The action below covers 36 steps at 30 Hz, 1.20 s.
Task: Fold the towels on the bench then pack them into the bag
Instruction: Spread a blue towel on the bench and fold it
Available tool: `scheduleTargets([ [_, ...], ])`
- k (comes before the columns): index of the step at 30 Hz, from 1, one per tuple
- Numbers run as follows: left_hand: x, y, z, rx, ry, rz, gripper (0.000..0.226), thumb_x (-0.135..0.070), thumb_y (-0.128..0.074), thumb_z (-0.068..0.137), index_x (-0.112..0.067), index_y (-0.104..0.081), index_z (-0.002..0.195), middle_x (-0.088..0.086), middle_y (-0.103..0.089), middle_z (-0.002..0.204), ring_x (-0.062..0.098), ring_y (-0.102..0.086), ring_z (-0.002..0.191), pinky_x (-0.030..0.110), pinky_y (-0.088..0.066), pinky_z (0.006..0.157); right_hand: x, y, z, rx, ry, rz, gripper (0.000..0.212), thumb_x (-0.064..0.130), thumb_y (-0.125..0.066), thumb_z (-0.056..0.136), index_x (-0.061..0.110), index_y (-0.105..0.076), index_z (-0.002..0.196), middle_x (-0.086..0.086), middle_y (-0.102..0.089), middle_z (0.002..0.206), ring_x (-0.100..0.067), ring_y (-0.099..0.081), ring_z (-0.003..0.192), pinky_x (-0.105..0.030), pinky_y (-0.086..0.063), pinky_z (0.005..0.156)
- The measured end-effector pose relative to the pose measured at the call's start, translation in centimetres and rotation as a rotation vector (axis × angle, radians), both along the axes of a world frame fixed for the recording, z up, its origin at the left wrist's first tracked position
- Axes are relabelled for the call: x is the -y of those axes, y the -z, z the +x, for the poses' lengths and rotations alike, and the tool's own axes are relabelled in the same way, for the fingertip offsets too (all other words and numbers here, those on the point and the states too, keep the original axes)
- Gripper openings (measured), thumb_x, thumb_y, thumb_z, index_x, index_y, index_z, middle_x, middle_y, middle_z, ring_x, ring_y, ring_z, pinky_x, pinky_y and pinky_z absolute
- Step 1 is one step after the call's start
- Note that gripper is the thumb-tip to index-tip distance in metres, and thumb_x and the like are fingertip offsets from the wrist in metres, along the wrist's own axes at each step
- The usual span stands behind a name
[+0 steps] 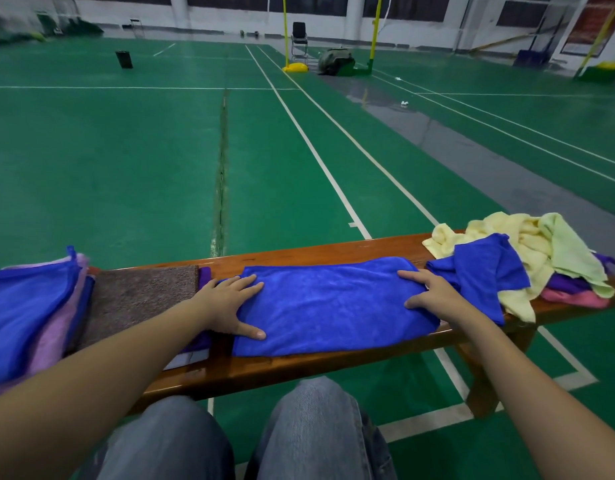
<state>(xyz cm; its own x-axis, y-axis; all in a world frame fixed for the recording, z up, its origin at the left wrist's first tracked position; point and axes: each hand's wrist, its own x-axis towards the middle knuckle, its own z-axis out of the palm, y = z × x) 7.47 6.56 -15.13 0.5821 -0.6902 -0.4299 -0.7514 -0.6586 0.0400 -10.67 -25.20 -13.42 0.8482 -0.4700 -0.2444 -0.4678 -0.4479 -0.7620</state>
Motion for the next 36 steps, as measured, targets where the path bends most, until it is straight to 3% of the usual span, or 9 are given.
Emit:
scheduleTargets([
  [11, -2.3, -1.2, 0.3, 0.093, 0.052, 0.017, 0.160, -0.103, -0.009, 0.012, -0.023, -0.004, 0.151, -0.005, 0.000, 0.159, 0.016, 0.003, 0.146, 0.046, 0.004, 0.116, -9.1, -5.4, 5.1, 0.121, -0.159, -0.112, 0.069, -0.006, -0.057, 0.078, 0.009, -0.038, 0.143, -0.004, -0.030, 0.143, -0.016, -0.040, 0.109, -0.020, -0.038, 0.079],
  [16, -3.8, -2.3, -0.1, 0.115, 0.061, -0.016, 0.131, -0.092, -0.040, 0.046, -0.021, -0.006, 0.151, -0.005, -0.003, 0.159, 0.016, 0.001, 0.146, 0.044, 0.006, 0.117, -16.6, -4.9, 8.9, 0.079, -0.282, -0.155, 0.073, -0.003, -0.060, 0.077, 0.008, -0.034, 0.145, -0.005, -0.023, 0.149, -0.021, -0.044, 0.122, -0.022, -0.042, 0.084],
  [19, -4.4, -2.4, -0.1, 0.098, 0.020, -0.026, 0.117, -0.085, -0.044, 0.058, -0.020, -0.013, 0.151, -0.004, -0.010, 0.158, 0.017, -0.007, 0.146, 0.041, -0.002, 0.118, -20.0, -3.2, 10.3, 0.014, -0.348, -0.167, 0.072, -0.002, -0.061, 0.078, 0.005, -0.033, 0.144, -0.006, -0.019, 0.149, -0.024, -0.052, 0.114, -0.026, -0.048, 0.078],
  [23, -4.6, -2.6, 0.4, -0.019, -0.170, -0.336, 0.047, -0.018, -0.052, 0.092, -0.008, -0.045, 0.138, 0.007, -0.044, 0.142, 0.022, -0.038, 0.132, 0.027, -0.027, 0.106, -22.3, -0.9, 11.4, -0.080, -0.457, -0.160, 0.065, 0.011, -0.063, 0.084, 0.007, -0.034, 0.142, -0.013, -0.018, 0.145, -0.031, -0.053, 0.112, -0.033, -0.049, 0.086],
  [26, -3.7, -2.9, -0.5, -0.104, -0.345, -0.598, 0.041, 0.005, -0.041, 0.088, 0.000, -0.054, 0.127, 0.011, -0.052, 0.132, 0.026, -0.045, 0.126, 0.027, -0.034, 0.098, -21.7, -0.5, 11.0, -0.028, -0.430, -0.008, 0.062, 0.027, -0.062, 0.089, 0.021, -0.034, 0.144, -0.014, -0.022, 0.144, -0.030, -0.051, 0.117, -0.034, -0.048, 0.094],
  [28, -2.4, -2.9, -1.3, -0.180, -0.477, -0.722, 0.037, 0.004, -0.039, 0.090, -0.002, -0.058, 0.121, 0.010, -0.056, 0.123, 0.022, -0.051, 0.115, 0.029, -0.039, 0.092, -20.2, -0.5, 10.3, 0.046, -0.312, -0.006, 0.053, 0.028, -0.060, 0.090, 0.020, -0.041, 0.139, -0.013, -0.030, 0.140, -0.026, -0.048, 0.120, -0.027, -0.043, 0.093],
  [32, 0.7, -1.6, -2.2, -0.402, -0.780, -0.757, 0.013, -0.006, -0.048, 0.090, -0.008, -0.053, 0.102, 0.014, -0.054, 0.097, 0.023, -0.049, 0.081, 0.025, -0.035, 0.065, -15.9, 0.6, 8.6, -0.016, -0.114, -0.339, 0.049, 0.022, -0.060, 0.087, 0.021, -0.045, 0.133, -0.013, -0.036, 0.135, -0.030, -0.039, 0.123, -0.027, -0.034, 0.098],
  [34, 1.8, -1.3, -3.0, -0.475, -0.867, -0.652, 0.030, -0.018, -0.054, 0.090, -0.005, -0.049, 0.116, 0.019, -0.049, 0.116, 0.023, -0.048, 0.089, 0.026, -0.038, 0.066, -14.7, 1.2, 7.7, -0.107, -0.087, -0.376, 0.056, 0.022, -0.060, 0.085, 0.024, -0.040, 0.137, -0.014, -0.035, 0.135, -0.032, -0.036, 0.123, -0.031, -0.032, 0.101],
  [36, 2.7, -0.9, -3.2, -0.438, -0.912, -0.561, 0.060, -0.028, -0.057, 0.090, -0.008, -0.031, 0.140, 0.018, -0.029, 0.142, 0.031, -0.042, 0.117, 0.035, -0.044, 0.091, -14.2, 1.7, 7.0, -0.135, -0.096, -0.331, 0.068, 0.023, -0.064, 0.083, 0.028, -0.032, 0.142, -0.016, -0.035, 0.133, -0.034, -0.036, 0.124, -0.032, -0.033, 0.102],
])
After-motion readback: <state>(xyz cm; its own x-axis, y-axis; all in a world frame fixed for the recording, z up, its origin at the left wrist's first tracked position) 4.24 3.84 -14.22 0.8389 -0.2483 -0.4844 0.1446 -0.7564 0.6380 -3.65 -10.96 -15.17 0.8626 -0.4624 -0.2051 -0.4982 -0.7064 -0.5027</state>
